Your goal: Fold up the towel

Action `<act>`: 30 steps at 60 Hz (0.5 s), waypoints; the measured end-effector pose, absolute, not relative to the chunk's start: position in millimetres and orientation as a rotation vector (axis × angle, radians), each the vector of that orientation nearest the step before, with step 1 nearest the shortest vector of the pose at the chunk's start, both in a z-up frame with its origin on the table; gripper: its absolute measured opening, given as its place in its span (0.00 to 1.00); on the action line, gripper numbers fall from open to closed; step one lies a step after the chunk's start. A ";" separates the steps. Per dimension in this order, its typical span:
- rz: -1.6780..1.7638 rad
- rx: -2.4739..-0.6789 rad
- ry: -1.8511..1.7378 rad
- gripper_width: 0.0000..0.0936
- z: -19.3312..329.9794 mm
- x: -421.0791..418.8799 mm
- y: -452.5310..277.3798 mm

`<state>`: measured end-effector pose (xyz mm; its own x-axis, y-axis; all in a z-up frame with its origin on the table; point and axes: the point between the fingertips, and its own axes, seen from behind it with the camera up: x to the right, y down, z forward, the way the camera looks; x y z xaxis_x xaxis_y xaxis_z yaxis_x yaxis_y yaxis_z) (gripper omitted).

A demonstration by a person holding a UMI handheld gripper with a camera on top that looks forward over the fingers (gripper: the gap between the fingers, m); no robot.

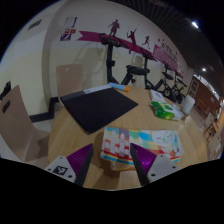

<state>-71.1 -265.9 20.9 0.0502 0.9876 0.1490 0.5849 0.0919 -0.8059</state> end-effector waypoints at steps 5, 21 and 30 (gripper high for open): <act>0.653 -1.594 -1.672 0.64 2.2 -79.0 -262.2; 0.706 -1.694 -1.686 0.02 -1.1 -87.5 -257.1; 0.864 -1.807 -1.636 0.01 47.2 -79.4 -257.6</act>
<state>-79.4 -257.6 47.2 0.0533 0.9938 -0.0980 0.6416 -0.1092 -0.7592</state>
